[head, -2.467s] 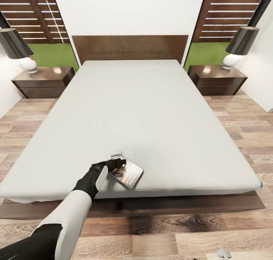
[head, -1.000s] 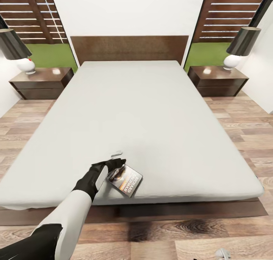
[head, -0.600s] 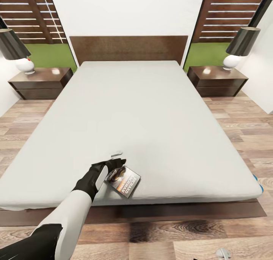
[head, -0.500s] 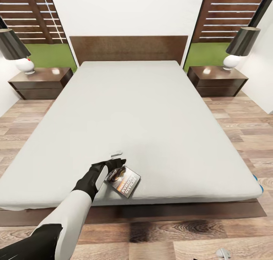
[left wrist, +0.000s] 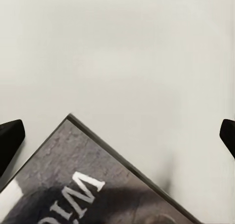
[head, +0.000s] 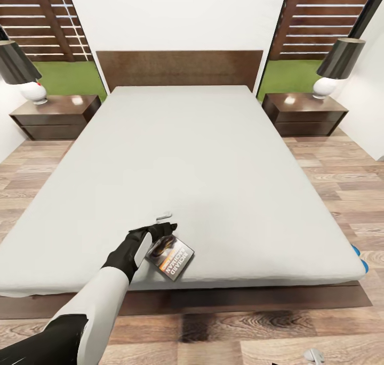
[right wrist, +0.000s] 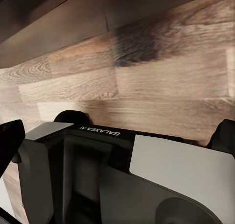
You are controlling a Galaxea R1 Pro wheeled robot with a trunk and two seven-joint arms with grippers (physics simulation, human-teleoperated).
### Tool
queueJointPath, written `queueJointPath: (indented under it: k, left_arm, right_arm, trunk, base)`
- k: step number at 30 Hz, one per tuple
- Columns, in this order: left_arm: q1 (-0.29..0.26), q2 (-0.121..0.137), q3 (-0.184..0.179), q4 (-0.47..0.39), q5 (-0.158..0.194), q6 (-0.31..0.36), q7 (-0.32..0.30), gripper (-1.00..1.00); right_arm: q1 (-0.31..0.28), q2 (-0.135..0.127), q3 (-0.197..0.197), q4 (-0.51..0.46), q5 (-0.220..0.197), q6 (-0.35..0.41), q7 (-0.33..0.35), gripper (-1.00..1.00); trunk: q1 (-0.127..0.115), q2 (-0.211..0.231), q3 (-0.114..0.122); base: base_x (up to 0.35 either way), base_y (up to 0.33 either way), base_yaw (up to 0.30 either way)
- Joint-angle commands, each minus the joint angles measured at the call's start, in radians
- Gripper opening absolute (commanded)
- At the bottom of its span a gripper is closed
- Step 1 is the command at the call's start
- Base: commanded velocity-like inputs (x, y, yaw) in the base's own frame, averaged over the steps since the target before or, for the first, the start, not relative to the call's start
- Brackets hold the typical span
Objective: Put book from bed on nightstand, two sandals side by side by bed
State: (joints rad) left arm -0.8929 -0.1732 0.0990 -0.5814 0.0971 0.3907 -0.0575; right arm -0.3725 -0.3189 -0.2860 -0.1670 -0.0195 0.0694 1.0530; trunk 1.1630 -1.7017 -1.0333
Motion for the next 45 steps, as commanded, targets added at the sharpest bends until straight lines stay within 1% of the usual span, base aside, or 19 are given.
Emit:
queueJointPath:
  k: [1,23,26,34,45]
  left_arm:
    - [0.000,-0.001,0.007,0.000,0.015,0.010,-0.004,1.00]
    - [0.000,-0.001,0.007,0.002,0.015,0.010,-0.004,1.00]
    - [0.000,-0.001,0.007,0.002,0.020,0.010,-0.004,1.00]
    - [0.000,-0.001,0.007,0.001,0.027,0.010,-0.004,1.00]
    - [0.000,-0.001,0.007,0.000,0.027,0.010,-0.004,1.00]
  right_arm:
    - [0.000,0.000,-0.002,0.000,-0.002,0.007,0.004,1.00]
    - [0.000,0.000,-0.002,0.000,-0.002,0.007,0.004,1.00]
    - [0.000,0.000,-0.002,0.000,-0.002,0.007,0.004,1.00]
    - [0.000,0.000,-0.002,0.000,-0.002,0.007,0.004,1.00]
    - [0.000,0.000,-0.002,0.000,-0.002,0.007,0.004,1.00]
  trunk:
    - [0.000,0.000,-0.001]
    - [0.000,0.000,-0.001]
    - [0.000,0.000,-0.001]
    - [0.000,0.000,-0.001]
    - [0.000,0.000,-0.001]
  base:
    - [0.002,-0.005,0.000]
    - [0.000,0.000,0.000]
    - [-0.008,0.000,0.000]
    - [-0.207,0.000,0.000]
    - [-0.018,0.000,0.000]
